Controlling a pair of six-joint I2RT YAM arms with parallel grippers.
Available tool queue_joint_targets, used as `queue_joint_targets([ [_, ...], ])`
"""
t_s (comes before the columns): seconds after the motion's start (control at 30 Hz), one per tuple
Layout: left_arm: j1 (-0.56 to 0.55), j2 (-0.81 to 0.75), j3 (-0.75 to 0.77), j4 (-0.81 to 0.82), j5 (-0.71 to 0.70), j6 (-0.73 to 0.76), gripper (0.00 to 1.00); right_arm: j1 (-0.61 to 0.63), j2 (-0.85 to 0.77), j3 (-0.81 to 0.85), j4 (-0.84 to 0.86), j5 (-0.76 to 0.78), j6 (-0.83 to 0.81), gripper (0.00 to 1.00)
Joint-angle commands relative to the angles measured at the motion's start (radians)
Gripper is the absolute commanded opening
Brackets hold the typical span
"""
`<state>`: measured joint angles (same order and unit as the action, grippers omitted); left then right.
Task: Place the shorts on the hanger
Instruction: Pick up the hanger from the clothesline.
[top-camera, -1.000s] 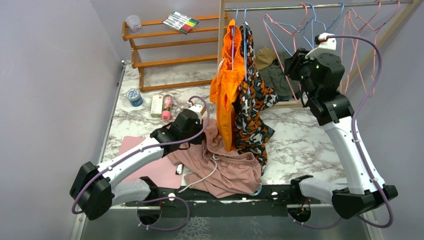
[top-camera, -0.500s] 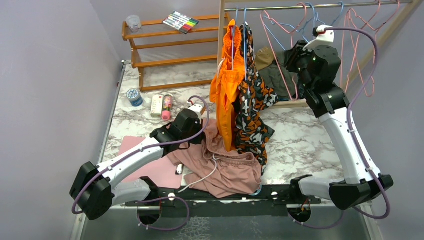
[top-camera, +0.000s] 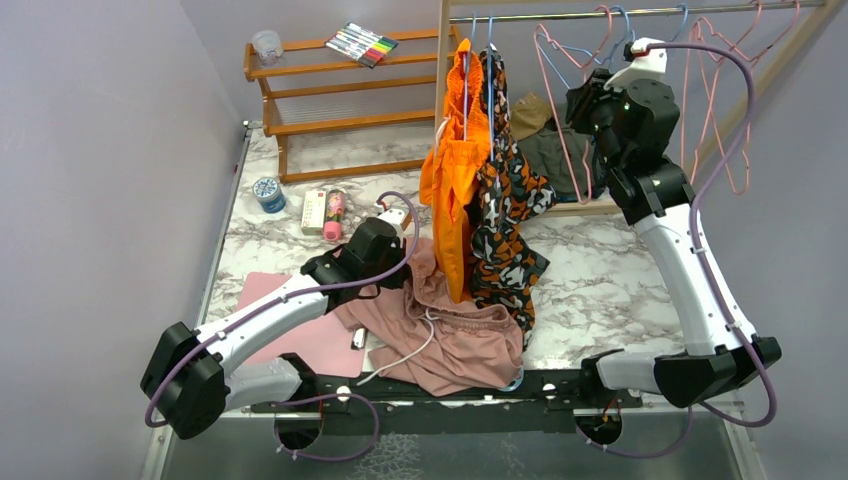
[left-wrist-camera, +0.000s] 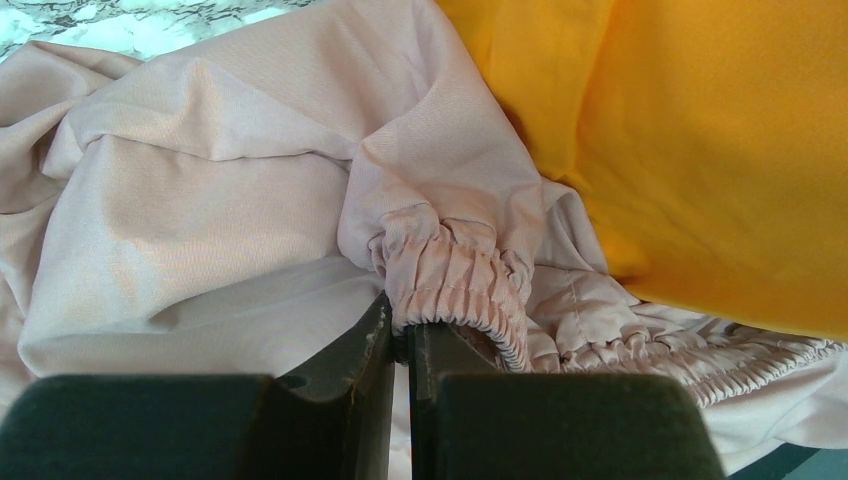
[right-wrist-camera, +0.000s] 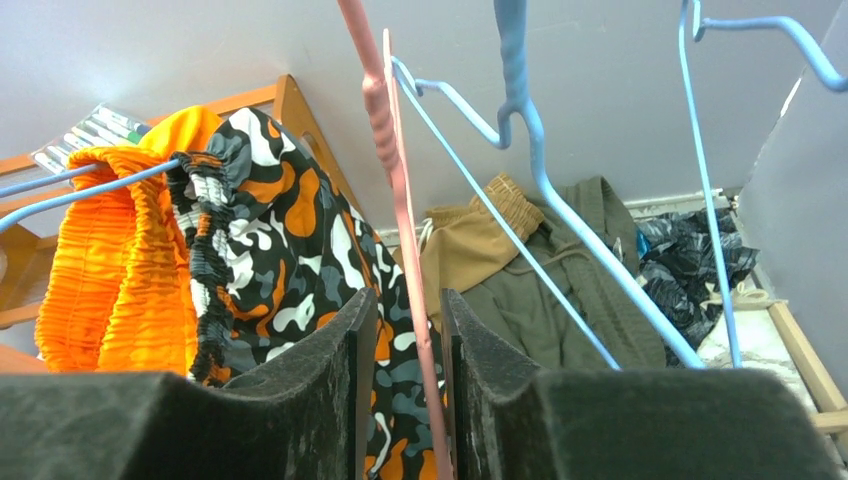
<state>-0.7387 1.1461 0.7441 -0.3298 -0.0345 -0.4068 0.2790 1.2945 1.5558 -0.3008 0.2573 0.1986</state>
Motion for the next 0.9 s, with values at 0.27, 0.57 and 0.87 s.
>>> queue_joint_targets([
  [0.27,0.007,0.006,-0.005,0.023,0.022,-0.002,0.12,-0.008,0.020,0.038,0.066,-0.007,-0.020,0.01],
  [0.57,0.006,0.006,-0.005,0.023,0.019,-0.001,0.12,-0.008,-0.024,-0.077,0.251,-0.021,-0.054,0.01],
  [0.87,0.007,0.010,-0.004,0.021,0.013,0.000,0.12,-0.008,-0.067,-0.174,0.380,-0.064,-0.092,0.01],
])
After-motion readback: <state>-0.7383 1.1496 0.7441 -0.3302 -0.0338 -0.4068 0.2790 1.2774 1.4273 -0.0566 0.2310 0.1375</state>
